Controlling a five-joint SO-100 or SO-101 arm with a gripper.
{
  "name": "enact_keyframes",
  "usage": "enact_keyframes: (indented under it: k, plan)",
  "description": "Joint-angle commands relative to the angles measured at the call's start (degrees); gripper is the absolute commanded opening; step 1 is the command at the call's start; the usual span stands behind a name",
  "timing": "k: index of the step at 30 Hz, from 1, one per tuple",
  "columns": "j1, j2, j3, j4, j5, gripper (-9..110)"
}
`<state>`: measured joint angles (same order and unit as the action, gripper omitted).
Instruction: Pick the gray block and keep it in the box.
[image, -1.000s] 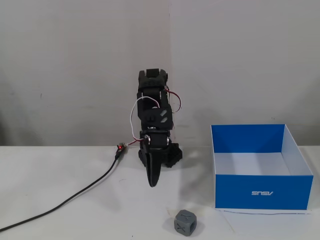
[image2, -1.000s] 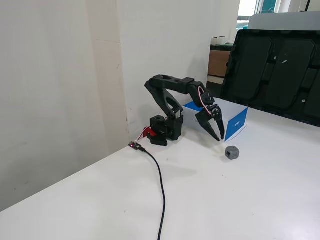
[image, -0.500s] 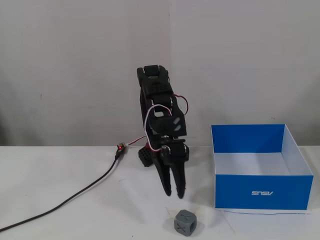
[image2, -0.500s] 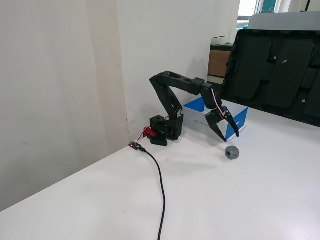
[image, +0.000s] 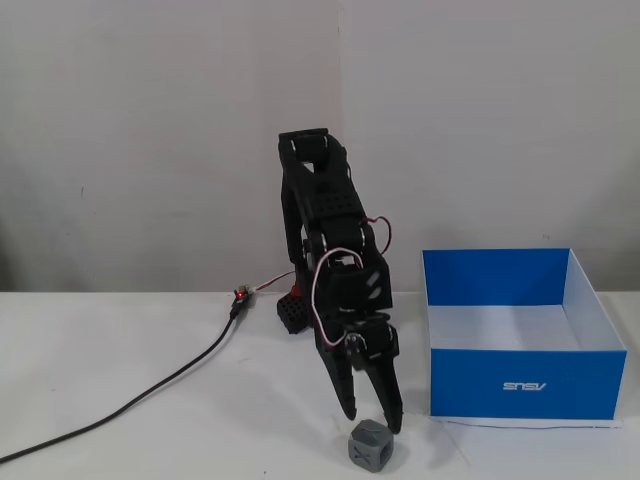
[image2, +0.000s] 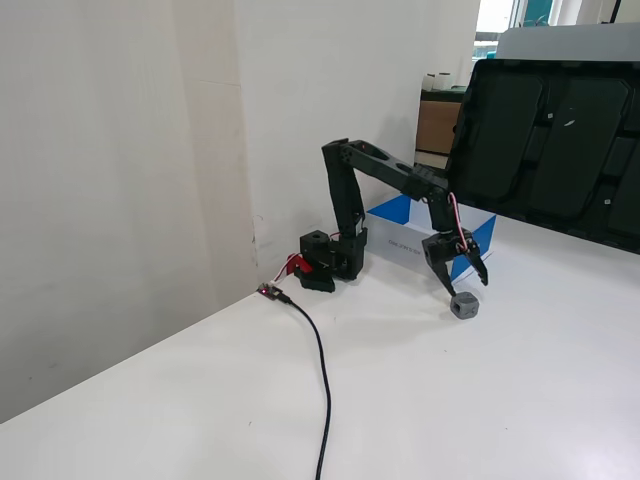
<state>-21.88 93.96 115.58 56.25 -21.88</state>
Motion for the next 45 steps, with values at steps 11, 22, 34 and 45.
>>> enact_keyframes:
  k: [11,22,34,45]
  plan:
    - [0.9,-11.2,-13.2,5.9,-1.8,25]
    - [0.7,-16.3,-15.8,6.1,-1.8,24]
    - [-0.2,-18.3,-16.3,5.5,-1.8,22]
    - [0.1,-19.1,-17.3,5.4,-1.8,10]
